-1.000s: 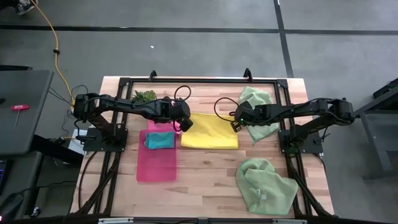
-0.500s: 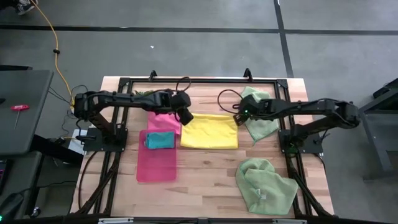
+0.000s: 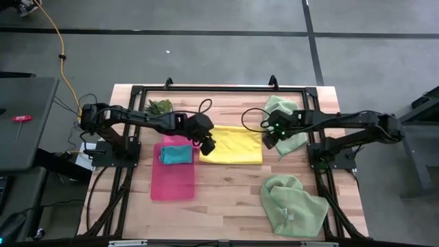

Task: Fold microfiber towels
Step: Fold the yellow microfiber towel

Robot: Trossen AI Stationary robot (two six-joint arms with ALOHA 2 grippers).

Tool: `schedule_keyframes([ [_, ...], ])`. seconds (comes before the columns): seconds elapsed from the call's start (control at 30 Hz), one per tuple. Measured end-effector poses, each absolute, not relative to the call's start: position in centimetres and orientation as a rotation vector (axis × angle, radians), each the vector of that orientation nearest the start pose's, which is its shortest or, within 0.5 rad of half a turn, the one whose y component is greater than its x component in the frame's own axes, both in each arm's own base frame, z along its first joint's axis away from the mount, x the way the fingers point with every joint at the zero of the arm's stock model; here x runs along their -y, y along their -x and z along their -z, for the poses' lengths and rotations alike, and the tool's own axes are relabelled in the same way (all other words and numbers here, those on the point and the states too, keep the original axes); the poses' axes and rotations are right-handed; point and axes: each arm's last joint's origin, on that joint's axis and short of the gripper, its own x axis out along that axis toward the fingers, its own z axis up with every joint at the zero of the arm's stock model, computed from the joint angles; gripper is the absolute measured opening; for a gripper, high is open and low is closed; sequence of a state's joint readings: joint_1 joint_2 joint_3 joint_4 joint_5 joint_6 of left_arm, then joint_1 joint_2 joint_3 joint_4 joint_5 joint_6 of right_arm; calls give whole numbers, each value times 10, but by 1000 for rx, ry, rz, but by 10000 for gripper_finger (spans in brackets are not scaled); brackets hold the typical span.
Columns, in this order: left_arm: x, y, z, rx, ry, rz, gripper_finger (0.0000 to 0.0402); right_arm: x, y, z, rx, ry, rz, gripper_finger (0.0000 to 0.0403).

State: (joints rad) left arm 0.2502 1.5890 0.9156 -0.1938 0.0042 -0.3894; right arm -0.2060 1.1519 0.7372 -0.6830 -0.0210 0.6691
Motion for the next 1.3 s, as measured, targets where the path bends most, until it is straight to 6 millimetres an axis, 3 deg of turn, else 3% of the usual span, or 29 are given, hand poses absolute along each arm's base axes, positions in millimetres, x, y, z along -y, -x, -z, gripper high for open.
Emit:
schedule_keyframes([
  [0.27, -42, -308, -183, -918, 226, -191, 194, 14, -212, -219, -986, -460, 250, 212],
  [0.43, -19, -302, -178, -1039, -40, -108, 194, 5, -215, -221, -957, -381, 227, 212],
  [0.53, -12, -301, -177, -1055, -99, -54, 194, 4, -216, -222, -938, -390, 236, 212],
  [0.7, -7, -299, -174, -1087, -127, -25, 185, 4, -216, -222, -937, -395, 239, 212],
  [1.0, -1, -302, -152, -1204, -201, -42, 148, 5, -217, -222, -926, -397, 270, 212],
  [1.3, -1, -302, -149, -1231, -231, -71, 144, 5, -217, -222, -917, -396, 276, 212],
])
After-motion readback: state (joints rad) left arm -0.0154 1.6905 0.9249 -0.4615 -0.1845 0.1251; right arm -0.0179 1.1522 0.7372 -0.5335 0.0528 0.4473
